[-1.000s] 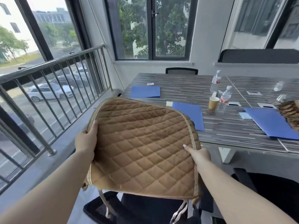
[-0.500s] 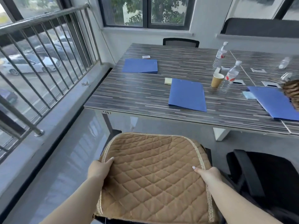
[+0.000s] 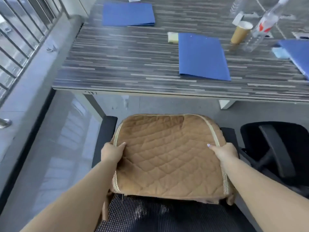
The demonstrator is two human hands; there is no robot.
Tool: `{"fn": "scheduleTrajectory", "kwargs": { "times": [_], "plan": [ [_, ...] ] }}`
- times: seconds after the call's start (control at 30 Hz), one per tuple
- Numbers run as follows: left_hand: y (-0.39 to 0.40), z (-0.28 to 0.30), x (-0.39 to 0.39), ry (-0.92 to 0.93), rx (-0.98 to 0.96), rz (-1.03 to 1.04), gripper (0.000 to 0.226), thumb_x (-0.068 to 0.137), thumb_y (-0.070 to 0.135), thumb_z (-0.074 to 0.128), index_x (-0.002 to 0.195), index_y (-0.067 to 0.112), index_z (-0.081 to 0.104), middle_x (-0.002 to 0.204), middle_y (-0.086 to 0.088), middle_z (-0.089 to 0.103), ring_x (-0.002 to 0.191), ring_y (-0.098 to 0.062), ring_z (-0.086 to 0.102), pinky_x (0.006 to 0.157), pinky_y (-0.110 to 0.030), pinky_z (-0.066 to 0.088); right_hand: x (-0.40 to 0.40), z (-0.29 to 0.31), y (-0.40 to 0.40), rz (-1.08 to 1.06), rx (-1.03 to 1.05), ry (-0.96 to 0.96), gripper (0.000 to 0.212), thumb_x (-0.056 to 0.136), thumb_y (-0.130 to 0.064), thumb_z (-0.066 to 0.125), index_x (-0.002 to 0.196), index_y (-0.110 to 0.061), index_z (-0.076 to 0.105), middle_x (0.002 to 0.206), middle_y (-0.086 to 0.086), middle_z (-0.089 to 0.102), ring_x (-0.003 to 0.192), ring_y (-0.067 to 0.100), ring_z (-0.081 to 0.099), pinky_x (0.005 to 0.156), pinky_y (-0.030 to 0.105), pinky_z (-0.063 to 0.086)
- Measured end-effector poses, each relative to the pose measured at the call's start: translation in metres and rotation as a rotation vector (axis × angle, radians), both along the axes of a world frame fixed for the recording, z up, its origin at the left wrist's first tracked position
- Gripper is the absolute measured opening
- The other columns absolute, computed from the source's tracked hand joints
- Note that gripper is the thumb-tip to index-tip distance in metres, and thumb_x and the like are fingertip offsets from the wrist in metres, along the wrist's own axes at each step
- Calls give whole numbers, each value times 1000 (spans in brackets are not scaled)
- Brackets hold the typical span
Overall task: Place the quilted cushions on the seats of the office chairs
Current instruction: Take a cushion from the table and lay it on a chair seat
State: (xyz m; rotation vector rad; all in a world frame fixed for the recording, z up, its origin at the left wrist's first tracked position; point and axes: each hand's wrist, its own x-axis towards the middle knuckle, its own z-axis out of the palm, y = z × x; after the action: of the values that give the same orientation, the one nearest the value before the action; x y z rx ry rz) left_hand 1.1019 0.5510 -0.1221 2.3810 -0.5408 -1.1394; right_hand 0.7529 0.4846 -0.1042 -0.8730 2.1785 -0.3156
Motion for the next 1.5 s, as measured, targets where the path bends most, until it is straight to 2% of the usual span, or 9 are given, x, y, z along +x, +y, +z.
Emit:
{"fn": "scheduleTrajectory", "kwargs": {
  "times": [0.13,0.23,0.37,0.5,0.57,0.77,1.03,1.33,1.5],
  "plan": [
    [-46,-35,9,-59,12,-44,51,87,37,65,120,0,53,110,-17,61,83,-29,54,64,-33,41,12,-35,-46,21,-20,9,55,78,-33,75,114,5,55,106,16,62,97,37,61,73,36,46],
    [-78,-62,10,-151,20,-81,63,86,43,63,129,0,46,122,-20,56,98,-36,59,68,-39,47,18,-64,-74,14,-38,23,54,79,-33,74,113,4,55,108,18,62,101,39,60,82,40,49],
    [-94,-99,-6,-163,8,-155,64,87,41,62,133,3,41,128,-20,52,107,-37,56,81,-45,51,13,-103,-89,-16,-64,76,63,82,-35,71,126,2,46,126,20,57,110,38,56,76,36,41],
    [-76,-150,-20,-122,69,-97,60,87,32,65,132,2,39,132,-20,50,119,-39,50,89,-42,43,5,-158,-72,-24,-25,76,66,82,-33,71,131,1,42,130,18,54,114,38,55,80,37,43],
    [-60,-172,-23,-113,115,-95,60,86,31,67,130,1,39,131,-20,51,119,-40,50,88,-41,43,0,-184,-56,-44,12,65,61,79,-33,74,124,0,49,122,18,60,105,38,59,81,38,48],
    [-22,-220,-26,-135,227,-115,77,77,33,75,136,3,35,136,-23,48,123,-44,47,101,-54,40,-13,-246,-7,-83,153,43,68,72,-38,77,124,-4,49,120,18,62,103,39,61,86,49,52],
    [-4,-240,-25,-154,312,-124,86,81,30,72,147,6,21,144,-26,36,130,-46,37,105,-57,35,-13,-259,9,-38,217,89,62,81,-31,73,121,4,42,118,25,59,104,42,58,78,41,47],
    [-3,-233,-30,-121,434,-131,101,77,31,77,150,6,11,150,-27,23,135,-46,29,108,-55,32,-8,-261,19,-87,192,64,64,76,-29,76,125,-1,46,120,21,59,106,40,58,90,48,50],
    [-19,-209,-53,-322,222,-464,105,79,34,73,153,15,0,158,-16,7,145,-37,11,113,-49,24,2,-244,-5,11,52,164,87,80,-26,73,149,-15,22,147,21,30,134,40,32,108,50,31]
  ]
}}
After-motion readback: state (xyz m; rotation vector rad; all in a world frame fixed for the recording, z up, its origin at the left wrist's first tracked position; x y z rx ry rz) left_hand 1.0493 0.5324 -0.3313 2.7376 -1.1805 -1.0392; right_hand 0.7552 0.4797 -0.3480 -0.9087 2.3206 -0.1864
